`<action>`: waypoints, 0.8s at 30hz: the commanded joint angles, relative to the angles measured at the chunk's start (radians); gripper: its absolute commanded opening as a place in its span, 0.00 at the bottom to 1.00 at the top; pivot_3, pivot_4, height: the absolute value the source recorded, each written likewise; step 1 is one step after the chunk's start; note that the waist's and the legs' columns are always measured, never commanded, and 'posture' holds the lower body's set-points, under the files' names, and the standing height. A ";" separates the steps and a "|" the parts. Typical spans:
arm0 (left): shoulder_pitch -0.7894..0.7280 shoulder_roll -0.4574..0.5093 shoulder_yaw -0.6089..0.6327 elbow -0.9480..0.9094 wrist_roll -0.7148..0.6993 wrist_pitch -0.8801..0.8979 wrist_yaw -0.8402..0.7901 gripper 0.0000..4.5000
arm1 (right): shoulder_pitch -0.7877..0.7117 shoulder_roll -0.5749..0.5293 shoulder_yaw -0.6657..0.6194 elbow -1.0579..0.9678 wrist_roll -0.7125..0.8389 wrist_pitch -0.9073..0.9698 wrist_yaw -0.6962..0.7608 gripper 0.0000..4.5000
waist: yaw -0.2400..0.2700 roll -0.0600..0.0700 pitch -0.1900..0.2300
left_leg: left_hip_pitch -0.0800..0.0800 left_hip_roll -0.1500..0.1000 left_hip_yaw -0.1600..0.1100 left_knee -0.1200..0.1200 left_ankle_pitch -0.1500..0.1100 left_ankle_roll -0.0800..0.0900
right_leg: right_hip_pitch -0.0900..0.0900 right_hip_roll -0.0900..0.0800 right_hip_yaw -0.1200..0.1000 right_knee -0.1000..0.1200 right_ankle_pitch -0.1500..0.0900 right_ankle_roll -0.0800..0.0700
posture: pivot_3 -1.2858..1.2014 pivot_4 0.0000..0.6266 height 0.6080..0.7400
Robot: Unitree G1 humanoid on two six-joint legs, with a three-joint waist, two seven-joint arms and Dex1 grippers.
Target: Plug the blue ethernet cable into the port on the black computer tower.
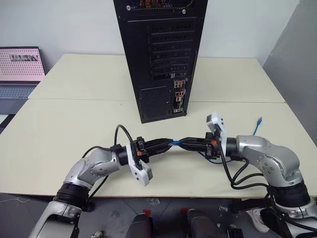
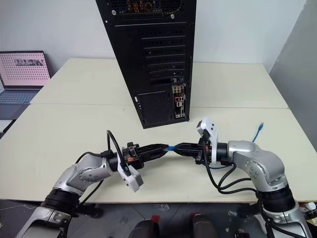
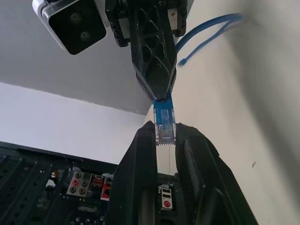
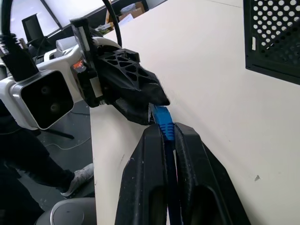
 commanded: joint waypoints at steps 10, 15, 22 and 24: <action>0.180 -0.014 0.053 -0.301 -0.461 0.738 -0.214 0.81 | 0.032 -0.027 -0.064 -0.127 -0.075 -0.104 -0.118 0.00 | -0.002 0.000 0.000 | -0.001 0.002 -0.002 0.000 0.000 0.000 | -0.001 0.000 -0.002 0.000 -0.001 0.001 | 0.52 0.24 1.00; 0.165 -0.131 0.133 -0.505 -0.601 1.199 -0.115 0.88 | 0.019 0.138 0.012 -0.140 -0.280 -0.208 -0.408 0.00 | -0.002 0.000 0.000 | -0.003 0.001 -0.003 0.001 0.000 0.000 | -0.001 0.000 -0.004 0.000 -0.003 0.004 | 0.52 0.24 1.00; 0.072 -0.246 0.180 -0.580 -0.631 1.472 0.011 0.88 | -0.037 0.360 0.059 -0.012 -0.489 -0.330 -0.674 0.00 | -0.002 0.000 0.000 | -0.004 0.000 -0.005 0.001 0.000 -0.001 | -0.002 0.000 -0.005 0.000 -0.001 0.002 | 0.52 0.24 1.00; 0.057 -0.278 0.194 -0.590 -0.633 1.500 0.044 0.88 | -0.061 0.409 0.071 0.035 -0.543 -0.367 -0.732 0.00 | -0.002 0.000 0.000 | -0.004 0.000 -0.005 0.001 0.000 -0.001 | -0.002 0.000 -0.005 0.000 0.000 0.000 | 0.52 0.24 1.00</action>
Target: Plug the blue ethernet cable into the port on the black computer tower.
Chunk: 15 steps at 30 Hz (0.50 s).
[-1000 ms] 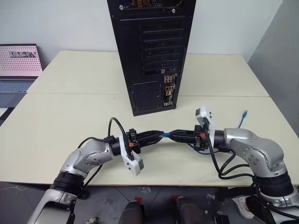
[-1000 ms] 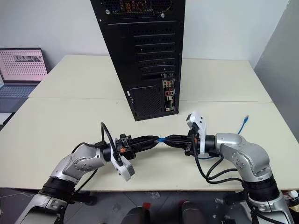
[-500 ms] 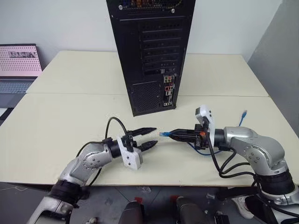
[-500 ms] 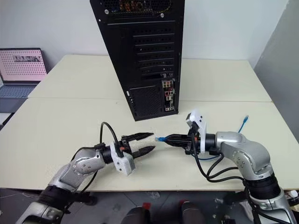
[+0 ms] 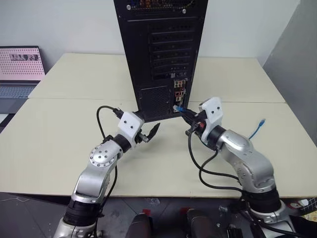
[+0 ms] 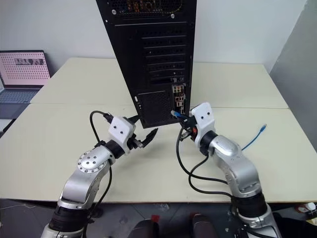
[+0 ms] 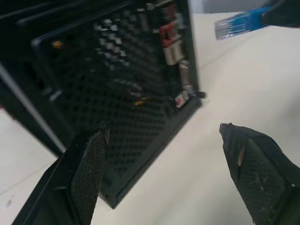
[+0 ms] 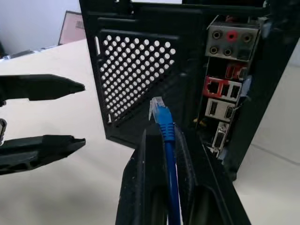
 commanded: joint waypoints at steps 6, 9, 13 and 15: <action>-0.043 -0.058 0.042 -0.078 0.007 0.050 0.090 0.88 | -0.092 0.154 0.006 0.136 -0.153 -0.129 -0.186 0.00 | 0.001 0.000 0.000 | -0.001 0.000 -0.001 0.000 0.000 0.000 | -0.001 -0.001 -0.001 0.000 0.000 0.000 | 0.52 0.24 1.00; -0.047 -0.056 0.046 -0.077 0.009 0.048 0.094 0.88 | -0.108 0.183 0.005 0.173 -0.174 -0.142 -0.209 0.00 | 0.001 0.000 0.000 | -0.001 0.000 -0.001 0.000 0.000 0.000 | -0.001 -0.001 -0.001 0.000 0.000 0.000 | 0.52 0.24 1.00; -0.050 -0.055 0.049 -0.073 0.012 0.046 0.095 0.88 | -0.115 0.207 0.005 0.199 -0.191 -0.145 -0.224 0.00 | 0.001 0.000 0.000 | -0.001 0.000 -0.001 0.000 0.000 0.000 | -0.001 -0.001 -0.001 0.000 0.000 0.000 | 0.52 0.24 1.00; -0.050 -0.052 0.047 -0.071 0.016 0.041 0.094 0.88 | -0.116 0.212 0.005 0.206 -0.199 -0.144 -0.228 0.00 | 0.001 0.000 0.000 | -0.002 0.000 -0.001 0.000 0.000 0.000 | -0.001 -0.001 -0.001 0.000 0.000 0.000 | 0.52 0.24 1.00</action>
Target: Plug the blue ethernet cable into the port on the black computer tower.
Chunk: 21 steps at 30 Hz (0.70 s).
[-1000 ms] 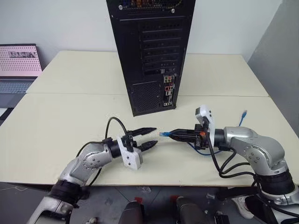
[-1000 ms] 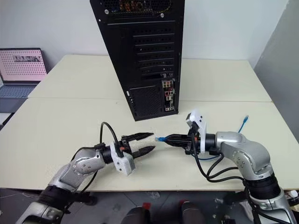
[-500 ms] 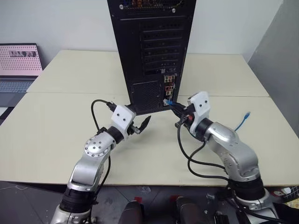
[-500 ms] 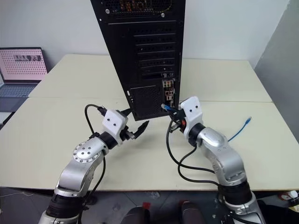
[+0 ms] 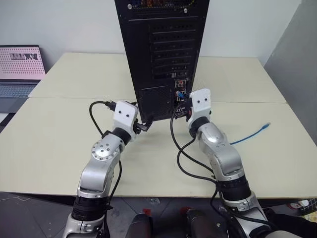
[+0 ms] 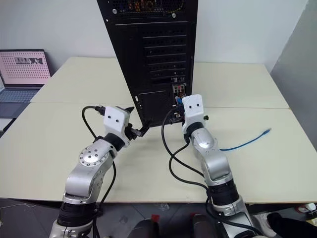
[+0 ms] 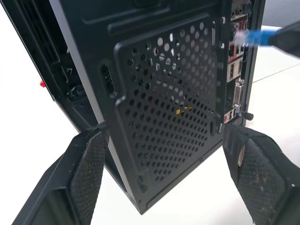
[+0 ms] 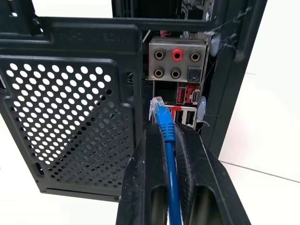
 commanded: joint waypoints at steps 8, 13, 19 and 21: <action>-0.015 0.003 0.005 -0.033 0.020 -0.027 0.009 0.88 | -0.032 0.028 -0.026 0.006 -0.037 -0.020 -0.028 0.00 | 0.000 0.000 0.000 | 0.000 0.000 0.000 0.000 0.000 0.000 | 0.000 0.000 0.000 0.000 0.000 0.000 | 0.52 0.24 1.00; -0.015 0.003 0.005 -0.030 0.026 -0.030 0.007 0.88 | -0.040 0.040 -0.027 0.017 -0.037 -0.021 -0.024 0.00 | 0.000 0.000 0.000 | 0.000 0.000 0.000 0.000 0.000 0.000 | 0.000 0.000 0.000 0.000 0.000 0.000 | 0.52 0.24 1.00; -0.013 0.002 0.004 -0.038 0.012 -0.027 -0.009 0.88 | -0.052 0.050 -0.032 0.043 -0.038 -0.015 -0.025 0.00 | -0.003 0.000 0.000 | 0.000 0.000 0.000 0.000 0.000 0.000 | -0.001 0.000 0.000 0.000 0.000 0.000 | 0.52 0.24 1.00; -0.010 0.002 0.005 -0.045 0.002 -0.020 -0.017 0.88 | -0.051 0.051 -0.030 0.046 -0.039 -0.012 -0.023 0.00 | -0.003 0.000 0.000 | 0.000 0.000 0.000 0.000 0.000 0.000 | -0.001 0.000 0.000 0.000 0.000 0.000 | 0.52 0.24 1.00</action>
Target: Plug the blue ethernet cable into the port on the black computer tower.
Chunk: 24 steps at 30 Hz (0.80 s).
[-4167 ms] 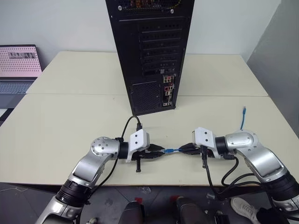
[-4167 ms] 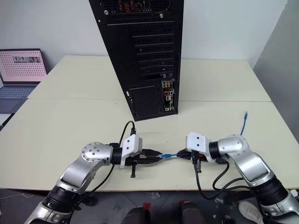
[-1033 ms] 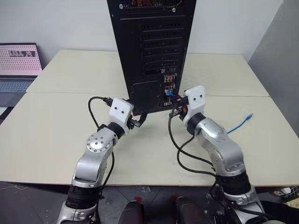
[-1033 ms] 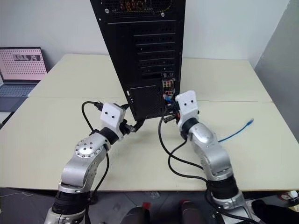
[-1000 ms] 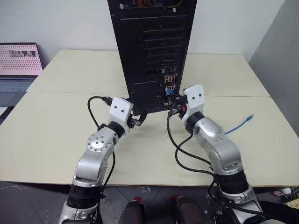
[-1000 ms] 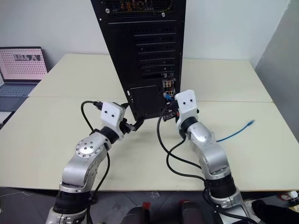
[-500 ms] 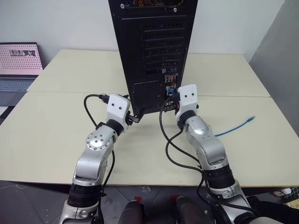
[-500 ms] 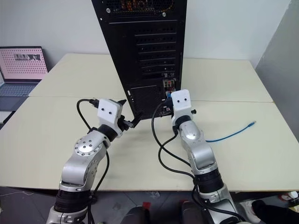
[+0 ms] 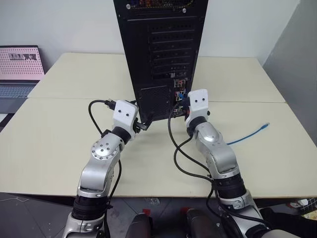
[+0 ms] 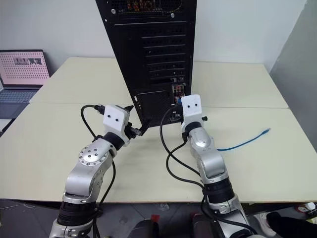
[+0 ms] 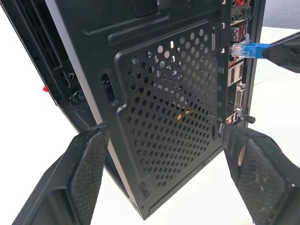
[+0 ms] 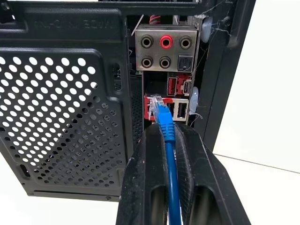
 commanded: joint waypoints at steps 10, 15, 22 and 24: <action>-0.020 0.004 0.015 -0.041 -0.022 -0.009 -0.017 0.88 | -0.018 0.024 -0.003 0.004 -0.018 -0.013 -0.013 0.00 | -0.001 0.000 0.000 | 0.000 0.000 0.000 0.000 0.000 0.000 | 0.000 0.000 0.000 0.000 0.000 0.000 | 0.52 0.24 1.00; -0.022 0.005 0.016 -0.039 -0.019 -0.011 -0.017 0.88 | -0.004 0.049 -0.006 0.012 -0.028 -0.014 -0.036 0.00 | -0.002 0.000 0.000 | 0.000 0.000 0.000 0.000 0.000 0.000 | 0.000 0.000 0.000 0.000 0.000 0.000 | 0.52 0.24 1.00; -0.023 0.007 0.019 -0.039 -0.018 -0.011 -0.016 0.88 | 0.009 0.100 -0.045 0.025 -0.028 -0.015 -0.090 0.00 | 0.000 0.000 0.000 | 0.000 0.000 0.000 0.000 0.000 0.000 | 0.000 0.000 0.000 0.000 0.000 0.000 | 0.52 0.24 1.00; -0.023 0.008 0.019 -0.040 -0.018 -0.011 -0.016 0.88 | 0.014 0.113 -0.053 0.023 -0.024 -0.010 -0.105 0.00 | 0.001 0.000 0.000 | 0.000 0.000 0.000 0.000 0.000 0.000 | 0.000 0.000 0.000 0.000 0.000 0.000 | 0.52 0.24 1.00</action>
